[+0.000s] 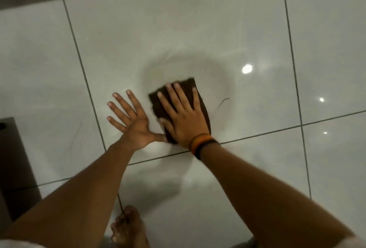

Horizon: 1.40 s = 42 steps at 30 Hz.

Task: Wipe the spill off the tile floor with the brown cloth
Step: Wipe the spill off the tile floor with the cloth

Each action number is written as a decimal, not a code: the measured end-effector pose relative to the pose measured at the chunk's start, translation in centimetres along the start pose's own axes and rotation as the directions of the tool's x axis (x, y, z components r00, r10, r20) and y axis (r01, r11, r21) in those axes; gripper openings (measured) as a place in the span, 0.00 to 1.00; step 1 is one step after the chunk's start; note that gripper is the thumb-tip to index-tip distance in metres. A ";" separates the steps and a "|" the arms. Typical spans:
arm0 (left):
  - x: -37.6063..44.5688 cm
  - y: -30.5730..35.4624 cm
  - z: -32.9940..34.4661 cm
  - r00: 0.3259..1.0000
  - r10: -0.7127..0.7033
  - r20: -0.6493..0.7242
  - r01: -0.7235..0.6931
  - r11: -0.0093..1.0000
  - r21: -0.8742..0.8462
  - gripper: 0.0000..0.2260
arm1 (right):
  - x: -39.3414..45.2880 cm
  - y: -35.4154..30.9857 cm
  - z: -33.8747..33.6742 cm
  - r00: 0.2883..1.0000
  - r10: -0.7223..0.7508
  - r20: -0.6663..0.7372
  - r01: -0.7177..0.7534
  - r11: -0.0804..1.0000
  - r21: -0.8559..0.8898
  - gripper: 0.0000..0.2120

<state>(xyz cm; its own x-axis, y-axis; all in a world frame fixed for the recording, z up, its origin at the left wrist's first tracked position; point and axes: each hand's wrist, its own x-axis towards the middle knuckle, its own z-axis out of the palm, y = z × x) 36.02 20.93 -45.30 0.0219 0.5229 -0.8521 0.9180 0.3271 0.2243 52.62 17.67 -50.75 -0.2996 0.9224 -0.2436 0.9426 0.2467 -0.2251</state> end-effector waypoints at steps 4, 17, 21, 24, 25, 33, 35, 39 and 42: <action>-0.2 0.3 -0.3 1.000 0.007 0.018 -0.007 1.000 -0.002 0.82 | -10.1 6.4 0.5 0.977 0.211 0.033 -0.210 0.977 -0.024 0.34; -1.2 1.3 0.4 0.997 -0.039 -0.069 0.044 0.997 0.062 0.80 | -3.9 4.0 -0.2 0.998 0.062 0.033 -0.062 0.998 -0.007 0.35; -2.4 2.6 1.9 0.991 0.105 -0.081 -0.094 0.988 0.126 0.75 | -15.0 6.3 1.6 0.985 0.152 0.077 -0.154 0.988 0.016 0.34; -2.6 5.1 3.9 0.988 0.150 0.021 -0.151 0.984 0.097 0.79 | -18.5 11.6 0.4 0.919 0.378 0.112 -0.383 0.924 0.019 0.35; -2.4 6.0 4.5 0.991 0.125 0.041 -0.128 0.988 0.092 0.81 | -18.3 13.5 -0.1 0.898 0.424 0.119 -0.430 0.902 0.025 0.36; -0.7 6.6 6.0 0.999 0.049 0.021 -0.051 0.989 0.137 0.85 | -4.7 13.1 -1.8 0.732 0.676 -0.083 -0.667 0.737 0.111 0.37; -0.8 7.3 5.8 0.999 0.003 0.036 -0.008 0.990 0.140 0.85 | -4.4 10.3 -1.1 0.882 0.464 -0.085 -0.459 0.885 0.074 0.36; -1.6 7.8 5.2 0.999 0.031 0.036 -0.035 0.992 0.119 0.82 | -12.6 8.7 0.4 0.987 0.148 0.068 -0.149 0.989 0.021 0.34; -1.4 7.8 4.8 0.998 0.000 0.056 -0.005 0.996 0.093 0.82 | -15.4 12.8 -0.4 0.970 0.218 0.108 -0.221 0.975 0.012 0.35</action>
<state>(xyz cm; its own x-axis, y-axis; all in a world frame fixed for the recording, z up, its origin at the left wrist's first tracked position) 45.08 19.02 -44.65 0.0439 0.4783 -0.8771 0.9507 0.2499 0.1838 69.41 6.71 -49.52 -0.1006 0.9163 -0.3877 0.9836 0.0331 -0.1771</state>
